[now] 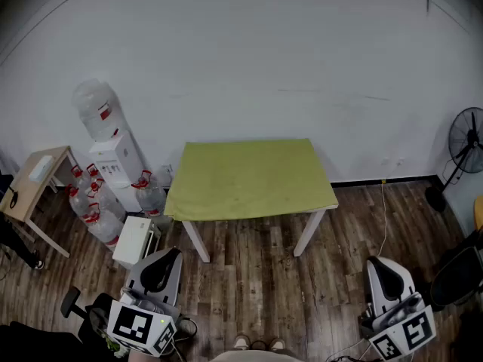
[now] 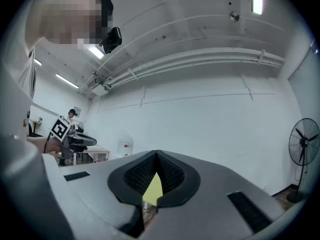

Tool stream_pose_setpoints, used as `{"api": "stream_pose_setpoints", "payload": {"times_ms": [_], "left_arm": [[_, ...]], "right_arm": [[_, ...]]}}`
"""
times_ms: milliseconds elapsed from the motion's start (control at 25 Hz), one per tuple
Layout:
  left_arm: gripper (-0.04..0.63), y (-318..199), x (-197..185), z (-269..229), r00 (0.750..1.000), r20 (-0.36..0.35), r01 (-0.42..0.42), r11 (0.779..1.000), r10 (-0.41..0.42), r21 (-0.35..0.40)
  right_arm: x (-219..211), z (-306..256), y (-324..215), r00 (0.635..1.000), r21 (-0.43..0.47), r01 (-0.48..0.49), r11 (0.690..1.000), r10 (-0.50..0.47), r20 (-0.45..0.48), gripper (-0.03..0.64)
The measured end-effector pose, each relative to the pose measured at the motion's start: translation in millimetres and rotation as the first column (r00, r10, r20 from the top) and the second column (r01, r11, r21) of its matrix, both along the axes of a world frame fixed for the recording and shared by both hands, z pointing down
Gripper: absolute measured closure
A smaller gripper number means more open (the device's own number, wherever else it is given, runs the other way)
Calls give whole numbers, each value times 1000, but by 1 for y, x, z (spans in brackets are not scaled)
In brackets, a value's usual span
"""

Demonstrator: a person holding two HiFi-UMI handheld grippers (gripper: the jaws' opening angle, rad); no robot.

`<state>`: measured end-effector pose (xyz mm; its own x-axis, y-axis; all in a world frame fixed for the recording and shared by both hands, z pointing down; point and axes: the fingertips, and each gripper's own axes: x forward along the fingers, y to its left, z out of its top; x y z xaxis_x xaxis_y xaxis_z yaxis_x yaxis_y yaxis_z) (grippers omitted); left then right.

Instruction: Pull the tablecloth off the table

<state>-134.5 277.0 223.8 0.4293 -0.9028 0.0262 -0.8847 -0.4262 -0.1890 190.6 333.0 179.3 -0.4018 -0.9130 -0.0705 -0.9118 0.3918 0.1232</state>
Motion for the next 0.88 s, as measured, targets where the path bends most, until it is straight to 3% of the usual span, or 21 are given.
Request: {"api": "stream_pose_setpoints", "payload": {"times_ms": [240, 880], "left_arm": [[565, -8, -3, -1, 1000, -2, 1, 1000, -1, -4], [568, -40, -49, 17, 999, -20, 41, 998, -42, -37]], "right_arm": [[5, -6, -9, 998, 7, -16, 1000, 15, 60, 591], [-26, 20, -52, 999, -59, -22, 998, 24, 35, 591]]}}
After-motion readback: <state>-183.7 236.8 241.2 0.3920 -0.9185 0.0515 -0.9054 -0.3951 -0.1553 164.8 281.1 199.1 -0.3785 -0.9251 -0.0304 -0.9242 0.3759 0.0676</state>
